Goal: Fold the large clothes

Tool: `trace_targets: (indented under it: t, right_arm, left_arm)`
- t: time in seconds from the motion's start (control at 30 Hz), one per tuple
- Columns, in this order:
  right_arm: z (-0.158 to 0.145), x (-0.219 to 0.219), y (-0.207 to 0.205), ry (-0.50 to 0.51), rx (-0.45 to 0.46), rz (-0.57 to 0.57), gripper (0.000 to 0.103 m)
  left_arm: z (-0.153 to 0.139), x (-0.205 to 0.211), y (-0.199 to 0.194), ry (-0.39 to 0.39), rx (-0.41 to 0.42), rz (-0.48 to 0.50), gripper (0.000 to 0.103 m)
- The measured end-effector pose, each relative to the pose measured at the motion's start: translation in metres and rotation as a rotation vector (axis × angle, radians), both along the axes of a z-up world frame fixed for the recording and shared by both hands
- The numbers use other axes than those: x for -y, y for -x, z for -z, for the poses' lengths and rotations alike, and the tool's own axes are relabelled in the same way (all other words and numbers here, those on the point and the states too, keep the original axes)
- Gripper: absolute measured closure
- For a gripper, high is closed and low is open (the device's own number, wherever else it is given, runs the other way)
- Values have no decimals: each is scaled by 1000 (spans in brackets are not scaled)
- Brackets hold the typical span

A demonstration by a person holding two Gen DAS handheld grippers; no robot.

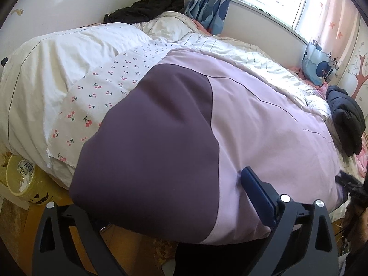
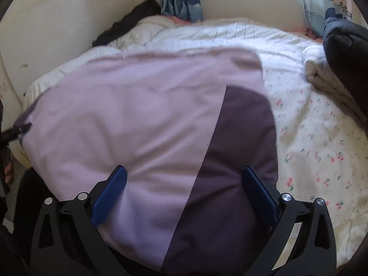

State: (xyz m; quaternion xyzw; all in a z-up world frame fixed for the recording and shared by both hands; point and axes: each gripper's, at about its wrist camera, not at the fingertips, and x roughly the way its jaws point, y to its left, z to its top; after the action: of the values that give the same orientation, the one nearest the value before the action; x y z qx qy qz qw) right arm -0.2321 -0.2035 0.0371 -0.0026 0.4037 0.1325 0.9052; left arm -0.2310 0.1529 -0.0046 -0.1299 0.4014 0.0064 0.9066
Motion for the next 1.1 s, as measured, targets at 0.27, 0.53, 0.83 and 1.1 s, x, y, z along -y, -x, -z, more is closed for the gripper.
trace_targets:
  t: [0.27,0.53,0.83,1.1]
  right_arm:
    - [4,7,-28,-5,-48,45,6]
    - [-45,16,-33,-52,38,66,6]
    - [-60,20,-104,-124,28,103,6]
    - [-4,9,-169,-86,-121,140,6]
  left_arm:
    - [1,0,6,20,5,-21,8]
    - [-27,-58,46,123,185,-135,8]
    - [-133,-90,-33,27,212,137,7]
    - [-90,39,-181,-94,38,486,7]
